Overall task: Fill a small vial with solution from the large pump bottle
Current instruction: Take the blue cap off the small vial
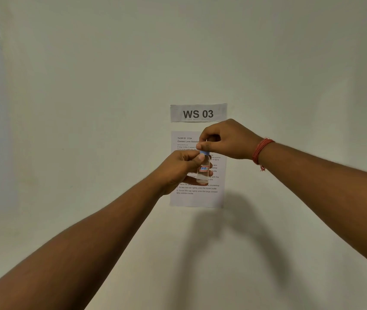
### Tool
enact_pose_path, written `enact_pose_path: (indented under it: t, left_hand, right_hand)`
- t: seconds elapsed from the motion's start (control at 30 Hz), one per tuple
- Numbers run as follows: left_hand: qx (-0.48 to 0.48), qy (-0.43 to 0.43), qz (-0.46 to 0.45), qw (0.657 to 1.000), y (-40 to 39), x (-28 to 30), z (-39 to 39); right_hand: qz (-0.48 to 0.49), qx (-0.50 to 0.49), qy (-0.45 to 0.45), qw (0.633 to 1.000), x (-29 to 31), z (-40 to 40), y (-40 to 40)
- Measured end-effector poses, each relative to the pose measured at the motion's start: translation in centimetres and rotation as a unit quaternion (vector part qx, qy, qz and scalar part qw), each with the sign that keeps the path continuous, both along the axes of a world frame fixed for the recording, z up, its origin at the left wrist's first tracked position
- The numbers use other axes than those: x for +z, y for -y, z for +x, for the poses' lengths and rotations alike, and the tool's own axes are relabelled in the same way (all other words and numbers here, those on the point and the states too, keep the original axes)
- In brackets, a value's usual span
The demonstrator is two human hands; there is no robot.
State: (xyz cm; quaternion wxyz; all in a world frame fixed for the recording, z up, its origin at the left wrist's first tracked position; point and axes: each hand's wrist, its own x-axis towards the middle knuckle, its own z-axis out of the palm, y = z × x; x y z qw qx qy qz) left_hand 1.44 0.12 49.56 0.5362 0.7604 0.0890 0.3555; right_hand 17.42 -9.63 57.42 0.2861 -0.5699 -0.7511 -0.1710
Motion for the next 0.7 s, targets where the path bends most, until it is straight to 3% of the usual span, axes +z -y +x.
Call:
enact_pose_path:
  t: [0.7]
  left_hand:
    - [0.007,-0.006,0.0,1.0,-0.19,-0.16,0.24]
  right_hand:
    - [-0.018,0.004,0.007,1.0,-0.09,-0.18,0.05]
